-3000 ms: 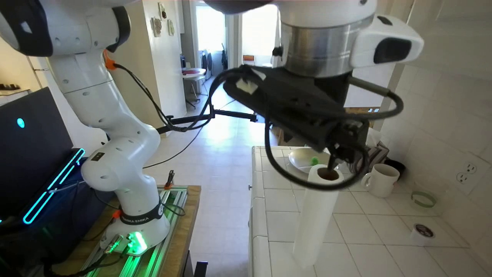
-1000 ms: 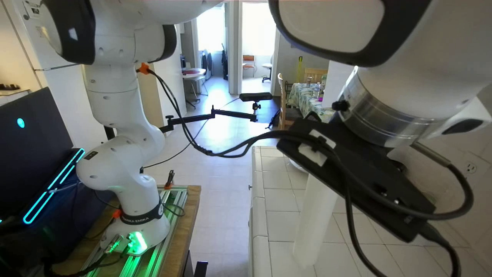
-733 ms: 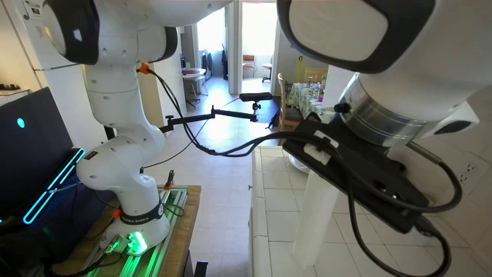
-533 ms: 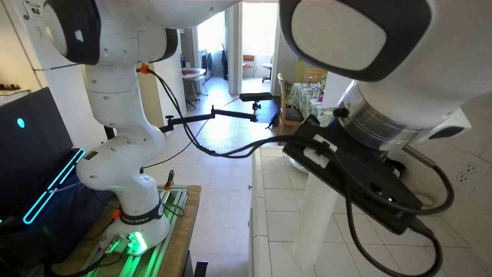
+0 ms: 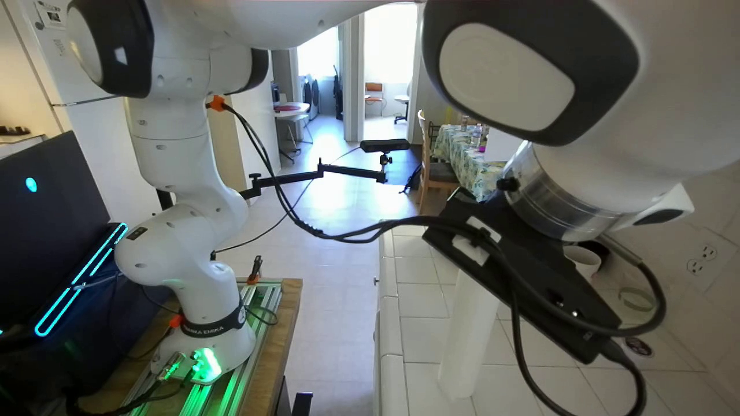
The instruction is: Unroll one piece of paper from the paper roll
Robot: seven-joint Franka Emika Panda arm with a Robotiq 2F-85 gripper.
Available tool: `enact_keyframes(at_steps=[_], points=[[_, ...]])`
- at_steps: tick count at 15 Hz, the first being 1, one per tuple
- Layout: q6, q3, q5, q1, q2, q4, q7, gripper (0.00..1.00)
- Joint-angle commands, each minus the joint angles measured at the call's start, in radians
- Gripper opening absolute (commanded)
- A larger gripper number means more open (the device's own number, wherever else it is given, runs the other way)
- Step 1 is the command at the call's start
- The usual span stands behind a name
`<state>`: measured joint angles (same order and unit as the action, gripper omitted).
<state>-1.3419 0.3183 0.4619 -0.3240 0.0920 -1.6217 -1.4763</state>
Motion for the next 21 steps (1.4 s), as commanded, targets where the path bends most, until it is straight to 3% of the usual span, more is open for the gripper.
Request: enact_keyframes(at_steps=[1,5,7,9,21], points=[[0.009,-0.010,0.002,-0.016,0.004,-0.006,-0.025,0.68],[0.011,-0.008,0.002,-0.019,0.008,-0.003,-0.028,0.77],[0.011,-0.007,0.001,-0.021,0.007,-0.005,-0.029,0.68],[0.012,-0.006,0.000,-0.024,0.005,-0.008,-0.030,0.66],[0.011,-0.007,-0.011,-0.035,-0.001,-0.050,-0.049,0.68]])
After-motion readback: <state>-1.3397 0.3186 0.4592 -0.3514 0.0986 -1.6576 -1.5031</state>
